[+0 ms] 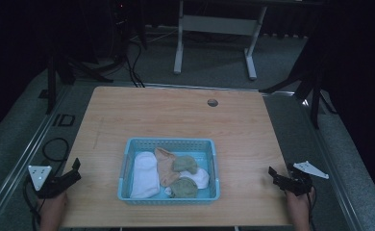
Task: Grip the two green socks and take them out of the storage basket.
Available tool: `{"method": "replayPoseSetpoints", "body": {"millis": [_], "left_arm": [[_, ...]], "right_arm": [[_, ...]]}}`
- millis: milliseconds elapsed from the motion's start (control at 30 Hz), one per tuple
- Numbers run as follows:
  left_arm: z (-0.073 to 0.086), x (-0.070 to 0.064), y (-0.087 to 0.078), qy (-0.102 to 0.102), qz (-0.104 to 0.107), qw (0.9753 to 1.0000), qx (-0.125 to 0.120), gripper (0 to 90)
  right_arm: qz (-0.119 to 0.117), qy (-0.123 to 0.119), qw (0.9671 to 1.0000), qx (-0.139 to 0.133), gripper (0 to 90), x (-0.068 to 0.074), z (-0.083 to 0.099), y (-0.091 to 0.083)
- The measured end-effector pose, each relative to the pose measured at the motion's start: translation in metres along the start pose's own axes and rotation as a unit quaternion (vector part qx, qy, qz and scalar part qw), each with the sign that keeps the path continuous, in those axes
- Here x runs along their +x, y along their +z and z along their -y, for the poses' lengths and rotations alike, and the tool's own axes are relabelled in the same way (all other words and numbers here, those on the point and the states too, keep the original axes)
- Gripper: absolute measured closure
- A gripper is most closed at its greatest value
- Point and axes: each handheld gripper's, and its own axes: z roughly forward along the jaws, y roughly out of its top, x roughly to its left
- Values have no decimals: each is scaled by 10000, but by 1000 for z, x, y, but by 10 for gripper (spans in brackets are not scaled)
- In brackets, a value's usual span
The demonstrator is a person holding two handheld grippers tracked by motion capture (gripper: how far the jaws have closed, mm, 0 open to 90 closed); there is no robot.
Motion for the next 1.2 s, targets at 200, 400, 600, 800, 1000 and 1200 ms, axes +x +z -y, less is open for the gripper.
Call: {"method": "replayPoseSetpoints", "body": {"millis": [200, 400, 600, 800, 1000, 1200], "left_arm": [[0, 0, 0, 3, 3, 10000, -3, 7], [0, 0, 0, 0, -8, 10000, 4, 7], [0, 0, 0, -28, -3, 10000, -2, 7], [0, 0, 0, -27, -6, 10000, -5, 7], [0, 0, 0, -34, 7, 10000, -1, 7], [0, 1, 0, -36, 22, 10000, -3, 7]], "right_arm": [[-207, 18, 9996, 206, 137, -2, -1, 3], [-780, 27, 9967, 225, 122, -7, -1, 3], [-1407, -132, 9893, 374, 118, -10, -1, 3], [-1987, -760, 9732, 876, 122, 5, -3, 6], [-2449, -999, 9582, 1093, 125, 19, -7, 9], [-2615, -1113, 9509, 1226, 125, 27, -13, 10]]}}
